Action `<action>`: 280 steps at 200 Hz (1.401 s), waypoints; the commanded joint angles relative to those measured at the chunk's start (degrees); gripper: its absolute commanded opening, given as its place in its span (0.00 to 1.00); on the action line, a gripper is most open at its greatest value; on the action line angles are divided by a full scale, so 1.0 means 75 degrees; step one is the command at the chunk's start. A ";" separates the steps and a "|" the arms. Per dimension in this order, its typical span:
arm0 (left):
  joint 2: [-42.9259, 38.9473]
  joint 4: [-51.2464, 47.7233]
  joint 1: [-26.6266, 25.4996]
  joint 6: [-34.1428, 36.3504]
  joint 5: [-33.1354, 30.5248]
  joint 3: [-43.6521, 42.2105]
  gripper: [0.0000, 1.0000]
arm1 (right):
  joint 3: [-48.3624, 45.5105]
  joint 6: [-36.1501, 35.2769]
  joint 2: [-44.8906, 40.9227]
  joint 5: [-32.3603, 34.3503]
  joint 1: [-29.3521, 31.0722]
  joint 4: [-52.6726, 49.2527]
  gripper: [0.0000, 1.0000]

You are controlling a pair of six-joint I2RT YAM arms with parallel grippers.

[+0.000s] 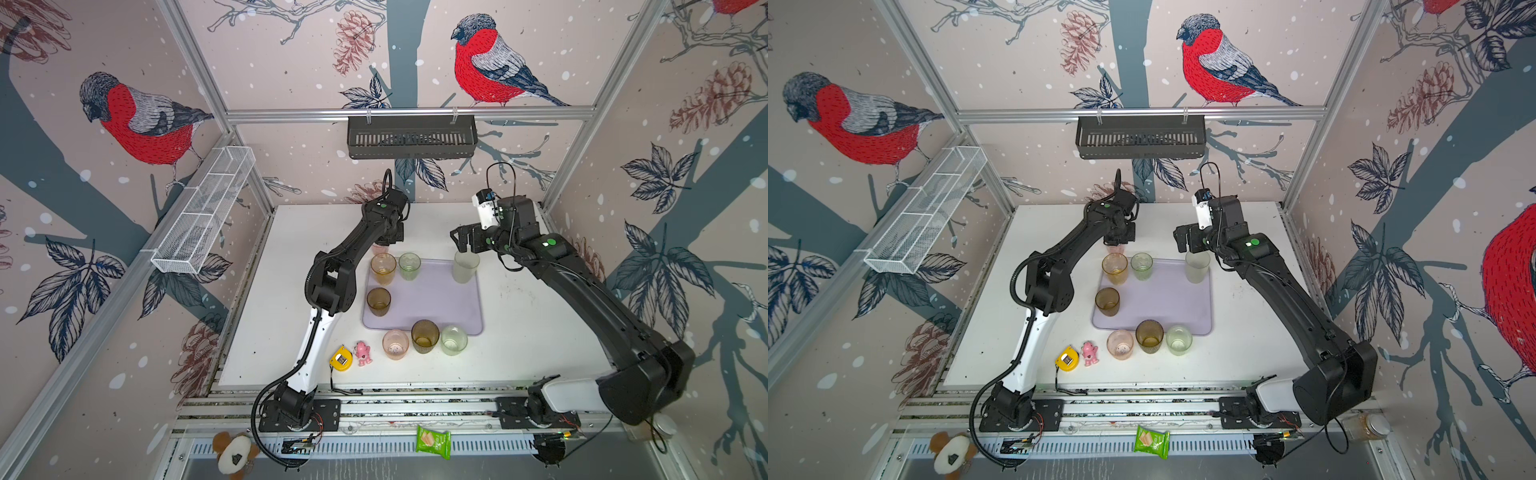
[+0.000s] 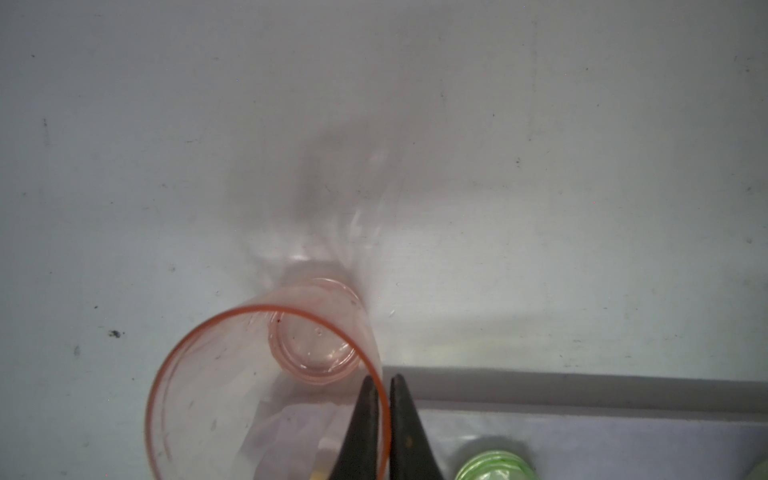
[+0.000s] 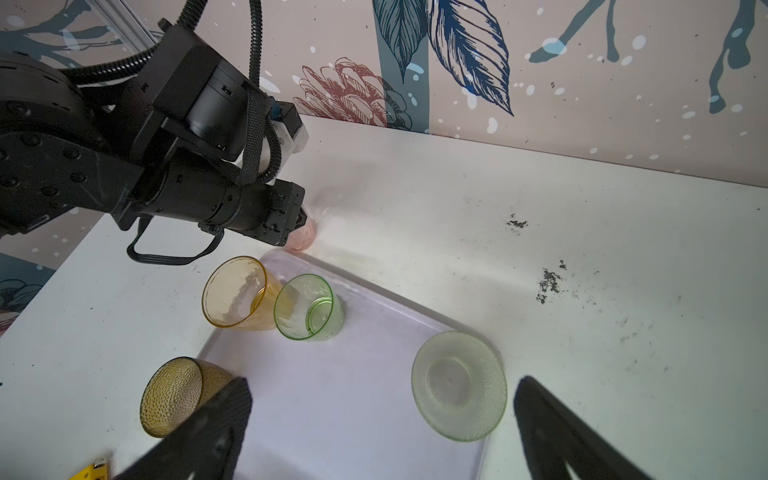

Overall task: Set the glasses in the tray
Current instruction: 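Close the left gripper on the pink glass rim and lift it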

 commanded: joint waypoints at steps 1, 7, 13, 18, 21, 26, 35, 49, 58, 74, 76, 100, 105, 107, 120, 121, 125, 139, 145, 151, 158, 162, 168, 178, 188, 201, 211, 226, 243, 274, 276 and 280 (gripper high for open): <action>-0.0089 -0.0048 0.0020 -0.0082 0.0018 0.0001 0.08 | -0.0007 -0.0088 -0.0053 -0.0020 -0.0005 0.0183 1.00; -0.0100 -0.0041 0.0017 -0.0067 0.0012 0.0009 0.07 | -0.0007 -0.0090 -0.0057 -0.0016 -0.0006 0.0188 1.00; -0.0112 -0.0036 0.0021 -0.0061 -0.0004 0.0004 0.07 | -0.0010 -0.0094 -0.0066 -0.0020 -0.0009 0.0200 1.00; -0.0121 -0.0035 0.0015 -0.0059 -0.0007 0.0010 0.07 | -0.0016 -0.0091 -0.0065 -0.0026 -0.0010 0.0193 1.00; -0.0124 -0.0035 0.0018 -0.0046 -0.0020 0.0006 0.07 | -0.0017 -0.0089 -0.0063 -0.0023 -0.0005 0.0202 1.00; -0.0127 -0.0045 0.0018 -0.0035 -0.0041 0.0005 0.07 | -0.0008 -0.0088 -0.0066 -0.0016 -0.0009 0.0200 1.00; -0.0143 -0.0047 0.0014 -0.0021 -0.0082 0.0008 0.07 | -0.0008 -0.0089 -0.0088 -0.0015 -0.0011 0.0203 1.00; -0.0159 -0.0038 0.0010 0.0001 -0.0117 0.0013 0.06 | -0.0007 -0.0095 -0.0096 -0.0014 -0.0014 0.0207 1.00; -0.0180 -0.0034 0.0019 0.0013 -0.0132 0.0014 0.06 | -0.0007 -0.0088 -0.0101 -0.0003 -0.0006 0.0215 1.00; -0.0215 -0.0024 0.0019 0.0030 -0.0170 0.0024 0.05 | -0.0007 -0.0100 -0.0104 -0.0003 -0.0004 0.0215 1.00; -0.0217 -0.0018 0.0011 0.0029 -0.0181 0.0018 0.05 | -0.0007 -0.0097 -0.0102 -0.0003 -0.0008 0.0209 1.00; -0.0287 0.0012 0.0012 0.0083 -0.0212 0.0019 0.03 | 0.0013 -0.0088 -0.0101 -0.0013 -0.0004 0.0226 1.00; -0.0300 0.0023 0.0012 0.0097 -0.0225 0.0014 0.02 | 0.0016 -0.0088 -0.0101 -0.0013 -0.0003 0.0227 1.00; -0.0294 0.0023 0.0019 0.0098 -0.0224 0.0019 0.02 | 0.0025 -0.0097 -0.0104 -0.0011 -0.0008 0.0221 1.00; -0.0333 0.0025 0.0012 0.0110 -0.0251 0.0025 0.01 | 0.0039 -0.0100 -0.0090 -0.0006 -0.0004 0.0226 1.00; -0.0334 0.0024 0.0011 0.0104 -0.0249 0.0025 0.01 | 0.0039 -0.0100 -0.0084 -0.0010 -0.0009 0.0226 1.00; -0.0345 0.0023 0.0013 0.0092 -0.0253 0.0029 0.02 | 0.0039 -0.0100 -0.0080 -0.0011 -0.0003 0.0227 1.00; -0.0402 0.0023 0.0003 0.0083 -0.0263 0.0028 0.01 | 0.0051 -0.0100 -0.0086 -0.0004 -0.0006 0.0238 1.00; -0.0425 0.0023 0.0001 0.0075 -0.0277 0.0037 0.01 | 0.0051 -0.0103 -0.0078 -0.0003 -0.0006 0.0228 1.00; -0.0456 0.0023 0.0001 0.0073 -0.0271 0.0039 0.01 | 0.0051 -0.0110 -0.0082 0.0006 -0.0008 0.0248 1.00; -0.0480 0.0023 0.0006 0.0082 -0.0261 0.0054 0.01 | 0.0051 -0.0093 -0.0071 0.0009 -0.0006 0.0248 1.00; -0.0498 0.0023 -0.0010 0.0085 -0.0267 0.0057 0.01 | 0.0051 -0.0089 -0.0072 0.0009 -0.0007 0.0246 1.00; -0.0538 0.0034 -0.0013 0.0107 -0.0259 0.0066 0.01 | 0.0051 -0.0088 -0.0076 0.0009 -0.0013 0.0247 1.00; -0.0597 0.0045 -0.0017 0.0129 -0.0247 0.0060 0.01 | 0.0051 -0.0087 -0.0077 0.0021 -0.0003 0.0248 1.00; -0.0627 0.0067 -0.0036 0.0201 -0.0187 0.0060 0.01 | 0.0051 -0.0076 -0.0081 0.0021 -0.0007 0.0244 1.00; -0.0669 0.0090 -0.0058 0.0301 -0.0095 0.0060 0.01 | 0.0040 -0.0077 -0.0092 0.0039 -0.0002 0.0249 1.00; -0.0707 0.0122 -0.0093 0.0436 -0.0078 0.0060 0.00 | 0.0028 -0.0080 -0.0089 0.0050 -0.0012 0.0248 1.00; -0.0797 0.0217 -0.0154 0.0652 -0.0060 0.0060 0.00 | 0.0004 -0.0088 -0.0112 0.0067 -0.0028 0.0235 1.00; -0.0914 0.0352 -0.0241 0.0910 -0.0045 0.0061 0.00 | -0.0019 -0.0077 -0.0146 0.0091 -0.0053 0.0227 1.00; -0.1093 0.0547 -0.0411 0.1377 0.0016 0.0077 0.00 | -0.0019 -0.0055 -0.0178 0.0179 -0.0124 0.0185 1.00; -0.1102 0.0556 -0.0427 0.1408 0.0021 0.0073 0.00 | -0.0019 -0.0053 -0.0176 0.0189 -0.0123 0.0181 1.00; -0.1114 0.0572 -0.0431 0.1448 0.0043 0.0080 0.00 | -0.0019 -0.0045 -0.0172 0.0202 -0.0137 0.0174 1.00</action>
